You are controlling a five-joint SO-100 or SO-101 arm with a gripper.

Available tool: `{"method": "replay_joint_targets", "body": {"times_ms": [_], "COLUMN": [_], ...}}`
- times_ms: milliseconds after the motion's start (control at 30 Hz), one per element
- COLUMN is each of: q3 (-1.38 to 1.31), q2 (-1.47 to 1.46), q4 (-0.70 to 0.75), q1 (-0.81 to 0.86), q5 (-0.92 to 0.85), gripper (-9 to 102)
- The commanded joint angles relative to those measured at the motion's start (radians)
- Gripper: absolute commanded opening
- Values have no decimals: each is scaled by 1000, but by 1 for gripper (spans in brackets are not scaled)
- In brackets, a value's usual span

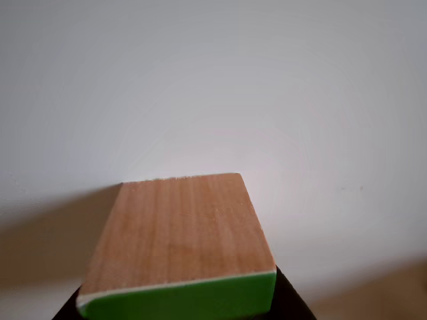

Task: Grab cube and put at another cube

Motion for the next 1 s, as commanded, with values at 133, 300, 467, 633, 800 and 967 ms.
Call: {"method": "replay_joint_targets", "body": {"times_ms": [133, 300, 467, 633, 800, 967], "q3": [-37, -31, -48, -51, -138, -267], "q2": [6, 3, 48, 163, 213, 221], "q4": [8, 5, 14, 18, 98, 184], "q1": [2, 8, 17, 43, 104, 199], "q5": [9, 20, 48, 106, 141, 163], "gripper": [23, 20, 19, 19, 19, 19]}}
